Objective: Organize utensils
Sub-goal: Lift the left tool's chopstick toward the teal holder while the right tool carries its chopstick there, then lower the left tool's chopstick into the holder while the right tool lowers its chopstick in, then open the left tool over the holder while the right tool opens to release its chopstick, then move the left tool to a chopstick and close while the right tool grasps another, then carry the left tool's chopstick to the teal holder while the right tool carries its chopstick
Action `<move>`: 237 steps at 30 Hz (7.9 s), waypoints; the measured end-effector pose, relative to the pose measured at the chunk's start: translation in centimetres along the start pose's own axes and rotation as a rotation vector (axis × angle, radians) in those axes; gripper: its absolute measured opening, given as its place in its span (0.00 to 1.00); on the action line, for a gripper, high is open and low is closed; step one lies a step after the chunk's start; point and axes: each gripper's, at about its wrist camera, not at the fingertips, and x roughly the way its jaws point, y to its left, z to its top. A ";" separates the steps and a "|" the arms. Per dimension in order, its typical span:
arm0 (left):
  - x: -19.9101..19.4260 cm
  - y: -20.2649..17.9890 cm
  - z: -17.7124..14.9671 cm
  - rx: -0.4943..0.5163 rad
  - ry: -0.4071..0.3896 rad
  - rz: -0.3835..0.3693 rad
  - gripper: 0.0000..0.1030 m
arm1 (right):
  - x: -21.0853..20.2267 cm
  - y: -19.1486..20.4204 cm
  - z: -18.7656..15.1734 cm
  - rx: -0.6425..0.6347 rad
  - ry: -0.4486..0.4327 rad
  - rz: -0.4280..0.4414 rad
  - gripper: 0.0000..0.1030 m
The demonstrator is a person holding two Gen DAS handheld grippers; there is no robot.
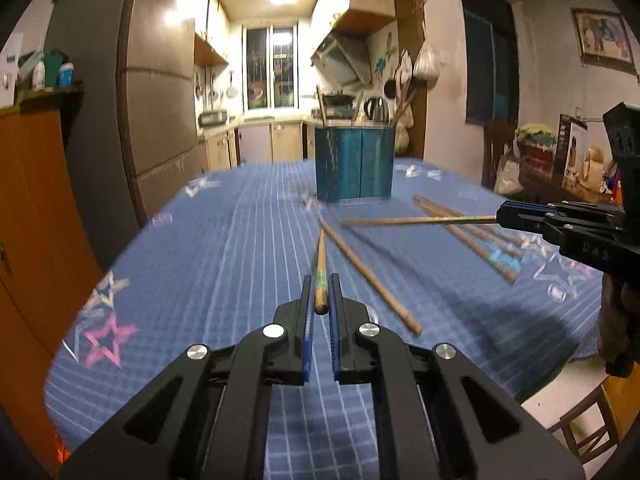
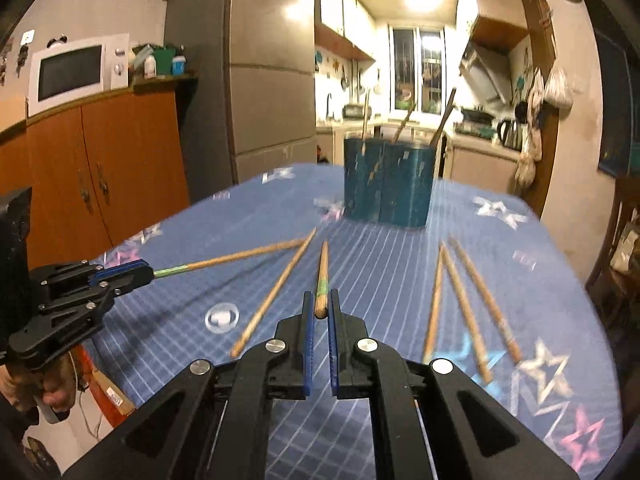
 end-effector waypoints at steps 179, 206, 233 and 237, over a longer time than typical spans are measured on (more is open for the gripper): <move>8.5 -3.7 -0.9 0.011 0.302 -0.092 0.49 | 4.0 -11.7 -4.6 0.081 0.353 -0.046 0.25; 8.4 -7.4 -2.8 0.060 0.271 -0.062 0.24 | 4.1 -10.2 -5.5 0.059 0.337 -0.141 0.07; 3.0 -6.0 2.0 0.023 0.102 -0.041 0.05 | -3.7 -10.0 1.0 -0.017 0.083 -0.172 0.07; 2.2 -6.0 3.8 0.041 0.057 -0.034 0.05 | -4.4 -10.2 2.9 -0.035 0.049 -0.175 0.07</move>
